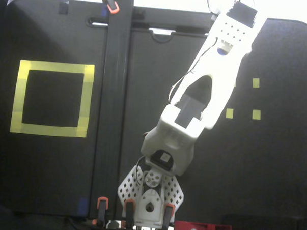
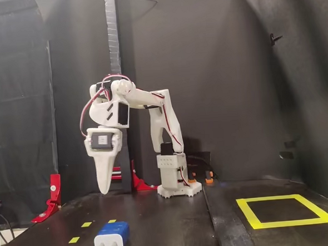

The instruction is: Grasp the block and place it in the designated area.

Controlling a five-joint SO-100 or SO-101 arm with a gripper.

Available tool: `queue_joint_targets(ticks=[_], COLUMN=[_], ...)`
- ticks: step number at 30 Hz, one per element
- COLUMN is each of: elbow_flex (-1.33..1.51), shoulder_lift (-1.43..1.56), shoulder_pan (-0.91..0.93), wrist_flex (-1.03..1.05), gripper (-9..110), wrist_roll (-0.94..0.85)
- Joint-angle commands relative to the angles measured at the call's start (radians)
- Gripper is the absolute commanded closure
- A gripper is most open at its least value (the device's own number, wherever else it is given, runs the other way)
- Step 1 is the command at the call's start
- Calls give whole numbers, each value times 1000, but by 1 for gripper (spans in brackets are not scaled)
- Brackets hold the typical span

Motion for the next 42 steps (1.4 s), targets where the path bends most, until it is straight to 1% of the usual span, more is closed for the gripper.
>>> queue_joint_targets(ticks=[1, 8, 15, 20, 35, 36, 37, 38, 40, 42], elbow_flex=[-44, -43, -44, -44, -44, -44, -44, -44, -44, -44], shoulder_lift=[8, 3, 2, 2, -5, -5, -6, -6, -6, -5], shoulder_pan=[-12, -15, -15, -32, -9, -9, -9, -9, -8, -11], wrist_flex=[5, 9, 11, 25, 44, 46, 43, 40, 18, 3], gripper=[101, 101, 101, 101, 99, 98, 94, 89, 75, 69], wrist_roll=[-179, -640, -913, -1046, -1048, -1048, -1049, -1049, -1052, -1055])
